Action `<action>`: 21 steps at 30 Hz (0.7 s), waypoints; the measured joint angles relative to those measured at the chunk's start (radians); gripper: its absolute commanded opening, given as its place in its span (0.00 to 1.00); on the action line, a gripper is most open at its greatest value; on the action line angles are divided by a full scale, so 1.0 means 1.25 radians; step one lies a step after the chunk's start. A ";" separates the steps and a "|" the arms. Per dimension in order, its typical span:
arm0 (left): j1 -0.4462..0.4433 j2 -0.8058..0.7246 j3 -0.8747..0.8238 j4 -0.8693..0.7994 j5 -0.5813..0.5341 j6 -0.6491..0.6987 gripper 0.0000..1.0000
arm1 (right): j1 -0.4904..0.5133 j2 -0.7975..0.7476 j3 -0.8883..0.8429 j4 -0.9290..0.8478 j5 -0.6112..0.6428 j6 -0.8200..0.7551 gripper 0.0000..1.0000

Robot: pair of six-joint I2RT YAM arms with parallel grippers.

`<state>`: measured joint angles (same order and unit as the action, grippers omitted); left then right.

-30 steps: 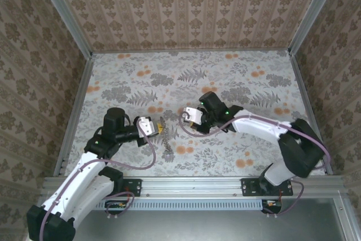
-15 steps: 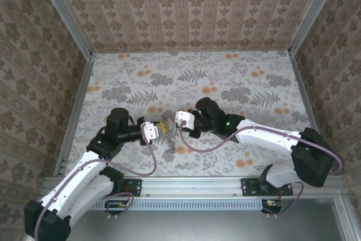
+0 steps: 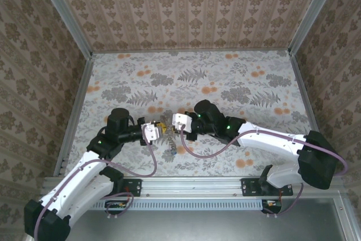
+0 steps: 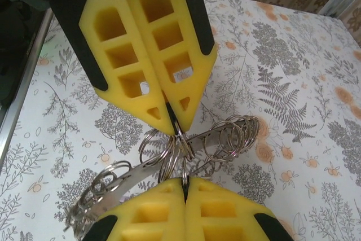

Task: Put the keys on the keyring

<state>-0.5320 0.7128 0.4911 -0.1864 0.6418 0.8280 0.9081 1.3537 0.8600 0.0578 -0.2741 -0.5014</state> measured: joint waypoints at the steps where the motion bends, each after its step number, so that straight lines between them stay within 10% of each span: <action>1: 0.000 0.001 0.000 0.000 0.000 0.003 0.00 | 0.000 0.000 0.000 0.002 -0.002 0.006 0.00; 21: -0.009 0.016 0.000 0.013 -0.022 -0.020 0.00 | 0.003 0.010 0.011 0.048 -0.020 0.093 0.00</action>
<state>-0.5426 0.7334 0.4911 -0.1703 0.6147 0.8032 0.9119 1.3666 0.8738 0.1177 -0.2989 -0.3855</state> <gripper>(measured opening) 0.046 0.058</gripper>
